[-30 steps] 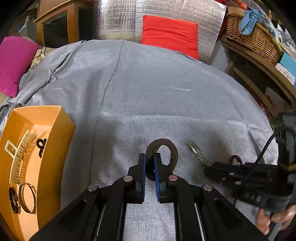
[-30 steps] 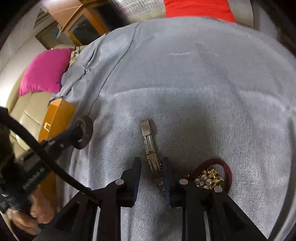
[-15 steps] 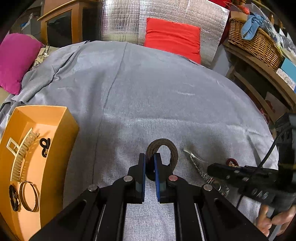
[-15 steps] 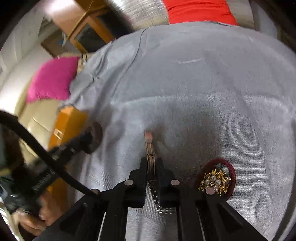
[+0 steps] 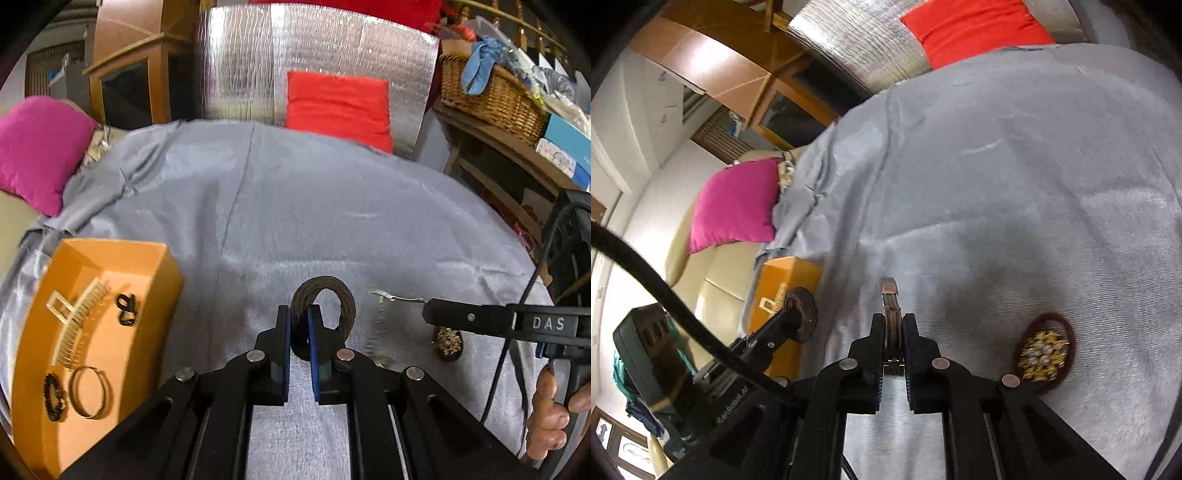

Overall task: Organize jewelry
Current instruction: 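Carry the brown hair tie in the left tool while the right tool carries the watch to the box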

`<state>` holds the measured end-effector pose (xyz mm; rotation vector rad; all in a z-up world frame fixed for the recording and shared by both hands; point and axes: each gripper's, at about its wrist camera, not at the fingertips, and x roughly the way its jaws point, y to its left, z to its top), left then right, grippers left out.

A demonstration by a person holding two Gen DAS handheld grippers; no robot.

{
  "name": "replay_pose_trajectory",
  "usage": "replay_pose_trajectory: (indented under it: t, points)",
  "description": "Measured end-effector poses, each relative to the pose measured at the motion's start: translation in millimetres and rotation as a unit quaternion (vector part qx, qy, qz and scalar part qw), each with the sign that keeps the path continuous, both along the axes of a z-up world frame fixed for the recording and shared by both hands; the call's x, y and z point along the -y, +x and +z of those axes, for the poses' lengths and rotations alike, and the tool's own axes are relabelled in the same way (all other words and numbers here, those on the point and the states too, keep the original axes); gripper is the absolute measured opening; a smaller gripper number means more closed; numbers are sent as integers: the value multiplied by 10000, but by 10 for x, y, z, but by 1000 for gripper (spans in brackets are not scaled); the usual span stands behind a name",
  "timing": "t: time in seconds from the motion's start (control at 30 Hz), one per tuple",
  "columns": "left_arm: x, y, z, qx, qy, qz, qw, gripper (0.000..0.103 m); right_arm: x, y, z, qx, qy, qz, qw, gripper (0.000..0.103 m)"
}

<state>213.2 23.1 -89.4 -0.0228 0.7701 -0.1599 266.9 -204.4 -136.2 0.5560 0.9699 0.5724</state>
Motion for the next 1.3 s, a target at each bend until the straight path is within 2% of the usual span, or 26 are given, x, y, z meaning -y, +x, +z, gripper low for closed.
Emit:
replay_pose_trajectory:
  t: [0.13, 0.17, 0.2, 0.27, 0.33, 0.43, 0.53, 0.57, 0.63, 0.67, 0.7, 1.0, 1.1, 1.23, 1.27, 1.3]
  points:
    - [-180, -318, 225, 358, -31, 16, 9994, 9, -125, -91, 214, 268, 229, 112, 9993, 10]
    - [-254, -407, 278, 444, -1, 33, 9990, 9, -148, -110, 272, 337, 333, 150, 9988, 4]
    - [-318, -469, 316, 500, 30, 62, 9987, 9, -184, -132, 334, 404, 476, 175, 9979, 2]
    - [-547, -647, 406, 621, 145, 209, 9977, 9, -273, -186, 470, 577, 745, 214, 9953, 2]
    - [-798, -777, 465, 648, 221, 403, 9968, 9, -391, -237, 616, 786, 736, 212, 9940, 2]
    - [-1125, -903, 522, 621, 333, 677, 9952, 9, -579, -274, 691, 888, 351, 253, 9951, 2]
    - [-1324, -1006, 553, 631, 319, 796, 9943, 9, -705, -261, 604, 800, -472, 255, 9953, 6]
    - [-1351, -1027, 559, 664, 330, 808, 9940, 9, -777, -235, 482, 620, -919, 405, 9930, 7]
    - [-1355, -1035, 540, 673, 295, 788, 9942, 9, -827, -202, 248, 171, -1408, 550, 9884, 29]
    - [-1342, -1024, 526, 666, 250, 761, 9946, 9, -821, -191, 135, -72, -1538, 577, 9864, 48]
    - [-1325, -1025, 512, 668, 229, 743, 9947, 9, -801, -184, 52, -246, -1593, 570, 9853, 55]
    - [-990, -994, 435, 628, 220, 449, 9968, 9, -763, -217, -411, -1415, -1395, 437, 9791, 55]
    - [-908, -1008, 443, 648, 274, 379, 9968, 9, -893, -224, -537, -1562, -1425, 431, 9764, 55]
    - [-888, -1007, 458, 646, 290, 368, 9968, 9, -973, -234, -569, -1444, -1456, 176, 9786, 54]
    - [-895, -1010, 464, 649, 293, 380, 9967, 9, -977, -232, -572, -1395, -1479, 79, 9791, 49]
    - [-906, -1013, 468, 648, 286, 388, 9967, 9, -981, -225, -570, -1327, -1578, 8, 9785, 33]
